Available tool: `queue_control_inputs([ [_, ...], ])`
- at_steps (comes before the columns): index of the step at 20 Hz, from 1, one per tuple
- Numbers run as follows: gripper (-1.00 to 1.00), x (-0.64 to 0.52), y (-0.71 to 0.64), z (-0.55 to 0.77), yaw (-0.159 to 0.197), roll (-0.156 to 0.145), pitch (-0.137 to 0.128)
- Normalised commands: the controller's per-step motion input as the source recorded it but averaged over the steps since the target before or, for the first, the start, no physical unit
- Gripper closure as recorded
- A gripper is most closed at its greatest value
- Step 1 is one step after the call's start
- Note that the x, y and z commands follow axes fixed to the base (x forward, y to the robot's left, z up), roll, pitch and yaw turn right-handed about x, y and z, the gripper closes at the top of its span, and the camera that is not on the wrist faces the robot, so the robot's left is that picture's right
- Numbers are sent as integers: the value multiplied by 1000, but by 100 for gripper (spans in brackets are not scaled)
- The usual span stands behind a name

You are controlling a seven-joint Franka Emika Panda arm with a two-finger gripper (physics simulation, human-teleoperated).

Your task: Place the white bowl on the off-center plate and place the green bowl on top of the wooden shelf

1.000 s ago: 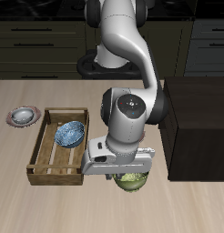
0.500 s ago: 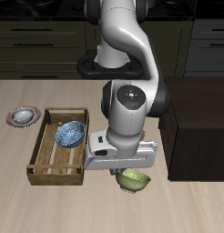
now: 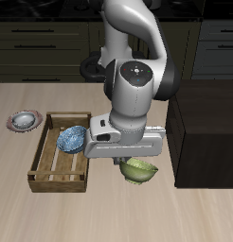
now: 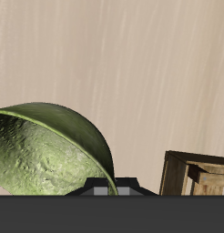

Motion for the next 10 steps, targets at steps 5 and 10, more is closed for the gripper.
queue_control_inputs([
  [5, 100, -161, -110, 421, -8, -12, -66],
  [10, 100, -66, -245, 527, -6, -23, -67],
])
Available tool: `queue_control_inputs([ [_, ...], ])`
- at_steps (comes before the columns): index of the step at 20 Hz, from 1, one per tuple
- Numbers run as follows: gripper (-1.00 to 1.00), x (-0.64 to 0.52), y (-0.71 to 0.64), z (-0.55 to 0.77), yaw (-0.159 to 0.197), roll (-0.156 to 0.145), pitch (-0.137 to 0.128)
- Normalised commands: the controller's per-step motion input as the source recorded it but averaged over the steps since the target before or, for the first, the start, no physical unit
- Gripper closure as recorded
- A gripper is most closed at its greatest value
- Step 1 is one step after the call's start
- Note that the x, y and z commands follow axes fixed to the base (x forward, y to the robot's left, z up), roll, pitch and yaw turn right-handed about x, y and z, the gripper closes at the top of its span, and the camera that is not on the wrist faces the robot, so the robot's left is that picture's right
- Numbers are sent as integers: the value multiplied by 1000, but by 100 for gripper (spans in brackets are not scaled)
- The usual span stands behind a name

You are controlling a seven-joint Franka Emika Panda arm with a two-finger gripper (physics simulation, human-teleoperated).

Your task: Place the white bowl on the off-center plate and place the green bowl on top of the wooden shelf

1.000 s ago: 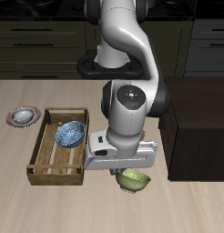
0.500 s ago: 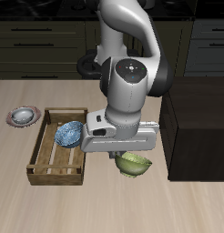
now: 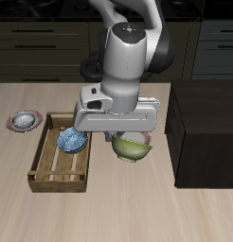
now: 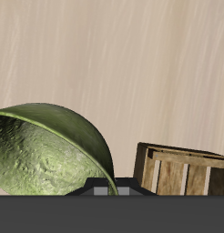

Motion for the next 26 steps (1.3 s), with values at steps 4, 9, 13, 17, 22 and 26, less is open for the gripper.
queue_control_inputs([
  [4, 100, -88, -201, 523, -31, -15, -48],
  [9, 100, -65, -63, 442, -9, -15, -56],
  [13, 100, -162, -146, 619, 10, -34, -89],
  [17, 100, -185, -85, 336, -6, -39, -18],
  [22, 100, -258, -84, 358, 4, -8, -26],
  [26, 100, -205, -88, 318, 33, -16, -34],
])
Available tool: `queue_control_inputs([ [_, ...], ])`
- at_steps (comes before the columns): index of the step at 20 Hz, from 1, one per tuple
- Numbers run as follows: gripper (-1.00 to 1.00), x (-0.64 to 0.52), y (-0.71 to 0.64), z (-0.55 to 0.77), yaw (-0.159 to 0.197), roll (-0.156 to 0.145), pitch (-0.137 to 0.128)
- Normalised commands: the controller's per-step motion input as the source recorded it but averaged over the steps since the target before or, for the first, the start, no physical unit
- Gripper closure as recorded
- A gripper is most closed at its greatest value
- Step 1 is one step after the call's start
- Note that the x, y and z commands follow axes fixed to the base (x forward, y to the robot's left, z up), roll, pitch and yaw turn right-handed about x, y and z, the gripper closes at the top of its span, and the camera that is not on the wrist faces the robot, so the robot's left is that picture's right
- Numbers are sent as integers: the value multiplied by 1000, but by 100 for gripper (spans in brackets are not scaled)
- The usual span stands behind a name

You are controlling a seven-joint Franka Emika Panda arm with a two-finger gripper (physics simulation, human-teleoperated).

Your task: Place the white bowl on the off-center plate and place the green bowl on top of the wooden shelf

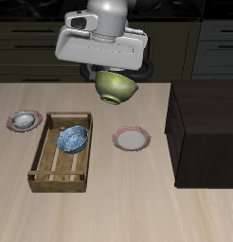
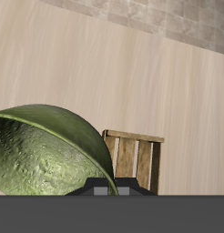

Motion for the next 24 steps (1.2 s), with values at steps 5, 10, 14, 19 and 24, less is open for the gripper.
queue_control_inputs([
  [5, 100, -197, -13, 283, -10, 22, -34],
  [10, 100, -274, 168, 233, -15, 46, -12],
  [14, 100, -251, 244, 205, -14, 36, -6],
  [19, 100, -232, 178, 244, -10, 26, -13],
  [24, 100, -158, 90, 369, -25, 5, -20],
])
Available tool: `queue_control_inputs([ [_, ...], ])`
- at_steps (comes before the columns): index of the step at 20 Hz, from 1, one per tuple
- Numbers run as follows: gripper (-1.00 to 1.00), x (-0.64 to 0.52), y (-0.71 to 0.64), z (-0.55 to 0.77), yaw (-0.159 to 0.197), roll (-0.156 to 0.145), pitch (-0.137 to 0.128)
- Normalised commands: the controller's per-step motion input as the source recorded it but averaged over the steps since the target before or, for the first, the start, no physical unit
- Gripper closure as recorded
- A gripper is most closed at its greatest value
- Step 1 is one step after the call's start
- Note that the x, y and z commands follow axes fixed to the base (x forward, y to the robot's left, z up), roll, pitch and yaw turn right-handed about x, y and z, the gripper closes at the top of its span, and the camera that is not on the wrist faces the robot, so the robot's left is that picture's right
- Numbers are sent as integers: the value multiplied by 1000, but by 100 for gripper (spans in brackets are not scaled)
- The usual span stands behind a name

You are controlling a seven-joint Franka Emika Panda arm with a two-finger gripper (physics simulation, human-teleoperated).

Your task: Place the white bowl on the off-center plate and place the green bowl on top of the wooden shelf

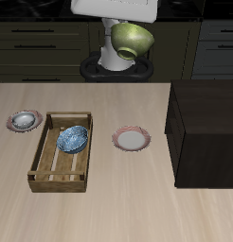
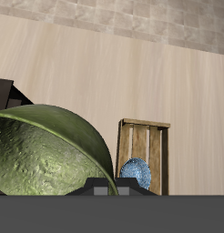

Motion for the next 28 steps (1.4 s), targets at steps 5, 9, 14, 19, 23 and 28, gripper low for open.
queue_control_inputs([
  [5, 100, 21, 37, 90, 10, 0, -12],
  [9, 100, -226, 681, 100, -2, 73, 15],
  [14, 100, -119, 491, -27, -8, 85, 20],
  [19, 100, -83, 468, -71, -2, 54, 14],
  [23, 100, -22, 365, -31, -3, 30, 6],
  [28, 100, 35, 321, -57, -24, 25, 16],
])
